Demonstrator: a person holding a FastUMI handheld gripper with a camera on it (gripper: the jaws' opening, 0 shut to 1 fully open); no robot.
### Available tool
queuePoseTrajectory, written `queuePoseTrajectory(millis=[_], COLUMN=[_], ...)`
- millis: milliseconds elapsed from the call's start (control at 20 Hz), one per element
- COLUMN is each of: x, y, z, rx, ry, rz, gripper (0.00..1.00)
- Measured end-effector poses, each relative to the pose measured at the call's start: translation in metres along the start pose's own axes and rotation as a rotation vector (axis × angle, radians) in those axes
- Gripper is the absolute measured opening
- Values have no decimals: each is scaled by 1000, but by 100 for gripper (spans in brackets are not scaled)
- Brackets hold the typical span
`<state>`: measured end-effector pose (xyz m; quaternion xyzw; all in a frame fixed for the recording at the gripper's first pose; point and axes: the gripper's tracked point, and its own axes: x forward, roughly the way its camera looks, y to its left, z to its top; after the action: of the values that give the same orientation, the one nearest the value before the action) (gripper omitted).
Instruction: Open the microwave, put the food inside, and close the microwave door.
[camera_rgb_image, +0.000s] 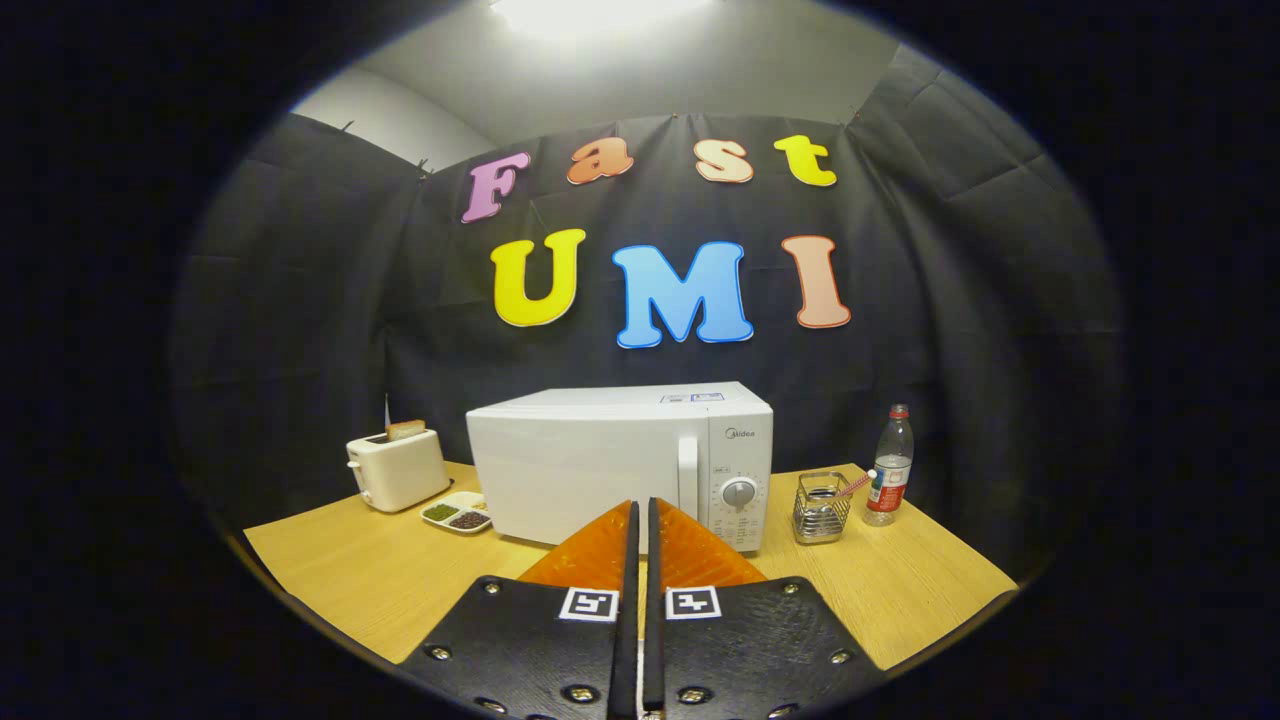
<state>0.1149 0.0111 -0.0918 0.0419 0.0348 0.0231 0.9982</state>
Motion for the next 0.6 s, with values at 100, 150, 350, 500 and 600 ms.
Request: queuePoseTrajectory(millis=[100,150,350,500,600], x=[-21,-32,-71,-93,-105], y=[3,7,10,19,10], z=[3,7,35,40,46], rx=[-14,-25,-92,-45,-49], ry=[-11,-13,-85,-94,-104], rz=[10,25,28,62,34], gripper=[3,3,3,3,13])
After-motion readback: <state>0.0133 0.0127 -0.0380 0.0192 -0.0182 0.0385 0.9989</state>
